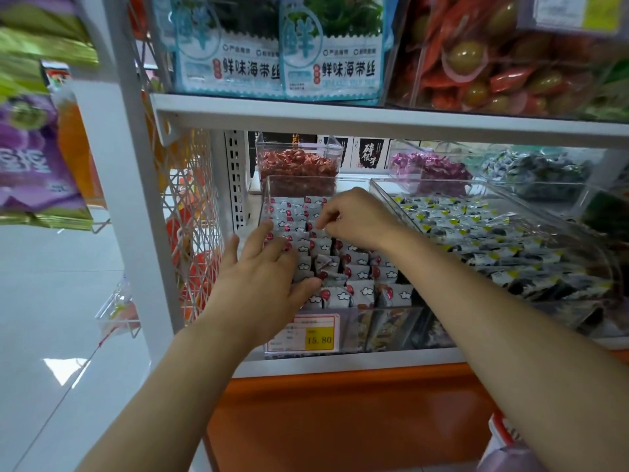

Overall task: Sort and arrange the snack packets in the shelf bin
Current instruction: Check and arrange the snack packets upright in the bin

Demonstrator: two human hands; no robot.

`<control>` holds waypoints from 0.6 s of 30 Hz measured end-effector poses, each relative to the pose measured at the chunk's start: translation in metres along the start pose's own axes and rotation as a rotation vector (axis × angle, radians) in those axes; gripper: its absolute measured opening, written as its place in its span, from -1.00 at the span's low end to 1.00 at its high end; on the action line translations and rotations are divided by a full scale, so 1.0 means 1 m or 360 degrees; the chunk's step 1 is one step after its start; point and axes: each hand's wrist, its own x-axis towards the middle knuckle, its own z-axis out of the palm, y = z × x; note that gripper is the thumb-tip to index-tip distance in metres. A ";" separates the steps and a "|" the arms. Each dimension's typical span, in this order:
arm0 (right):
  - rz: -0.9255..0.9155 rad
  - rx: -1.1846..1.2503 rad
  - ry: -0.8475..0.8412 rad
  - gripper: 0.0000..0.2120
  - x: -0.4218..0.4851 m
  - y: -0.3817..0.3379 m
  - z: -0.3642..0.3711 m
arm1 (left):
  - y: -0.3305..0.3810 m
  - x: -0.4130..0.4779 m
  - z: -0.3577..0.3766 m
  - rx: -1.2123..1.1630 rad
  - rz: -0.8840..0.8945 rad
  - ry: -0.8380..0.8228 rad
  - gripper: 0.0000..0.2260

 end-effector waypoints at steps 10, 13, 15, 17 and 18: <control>0.0018 0.0276 0.0277 -0.92 -0.012 -0.002 -0.007 | -0.001 0.001 -0.004 -0.0344 -0.0009 0.0213 -0.56; 0.0068 0.0524 0.0722 -0.94 -0.036 -0.002 -0.022 | 0.002 0.000 -0.011 -0.0496 -0.0019 0.0485 -0.65; 0.0128 0.0736 0.0940 -0.93 -0.054 -0.004 -0.028 | 0.005 -0.002 -0.016 -0.0573 -0.0058 0.0627 -0.67; 0.0177 0.1009 0.1068 -0.89 -0.071 -0.006 -0.031 | 0.011 -0.006 -0.021 -0.0742 -0.0093 0.0647 -0.65; 0.0219 0.1172 0.1086 -0.90 -0.079 -0.007 -0.031 | 0.014 -0.007 -0.022 -0.0871 -0.0111 0.0617 -0.63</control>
